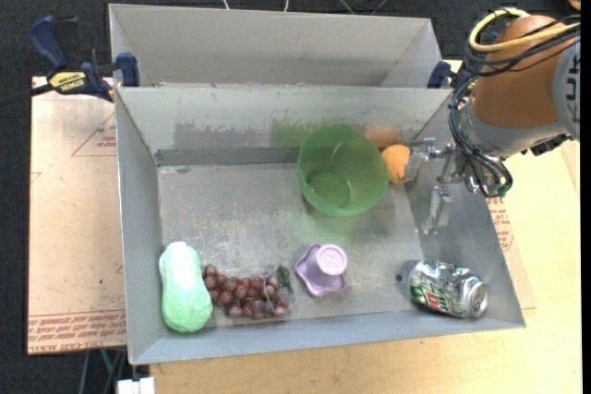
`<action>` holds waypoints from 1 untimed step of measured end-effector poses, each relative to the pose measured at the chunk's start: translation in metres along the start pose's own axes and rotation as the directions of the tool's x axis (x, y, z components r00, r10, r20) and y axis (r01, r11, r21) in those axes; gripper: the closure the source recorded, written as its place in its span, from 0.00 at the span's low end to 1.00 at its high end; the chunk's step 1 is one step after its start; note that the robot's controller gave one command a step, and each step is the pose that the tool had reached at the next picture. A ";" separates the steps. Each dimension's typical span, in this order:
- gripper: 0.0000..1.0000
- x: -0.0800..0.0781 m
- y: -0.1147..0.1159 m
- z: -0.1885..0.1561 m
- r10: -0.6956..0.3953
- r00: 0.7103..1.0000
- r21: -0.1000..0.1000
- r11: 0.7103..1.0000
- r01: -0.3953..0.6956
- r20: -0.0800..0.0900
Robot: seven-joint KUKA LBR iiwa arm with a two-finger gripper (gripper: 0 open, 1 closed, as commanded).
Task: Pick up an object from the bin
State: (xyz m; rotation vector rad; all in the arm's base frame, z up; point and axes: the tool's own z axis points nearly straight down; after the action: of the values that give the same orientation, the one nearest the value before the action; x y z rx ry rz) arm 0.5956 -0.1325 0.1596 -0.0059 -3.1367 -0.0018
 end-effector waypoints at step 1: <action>0.00 -0.001 0.001 -0.005 -0.004 1.000 0.001 1.000 0.004 0.007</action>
Offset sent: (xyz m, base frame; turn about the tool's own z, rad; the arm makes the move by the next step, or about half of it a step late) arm -0.0930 -0.0136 -0.0896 -0.1580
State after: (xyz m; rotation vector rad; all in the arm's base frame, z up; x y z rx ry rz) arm 0.5970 -0.1317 0.1646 0.0001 -3.1434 -0.0001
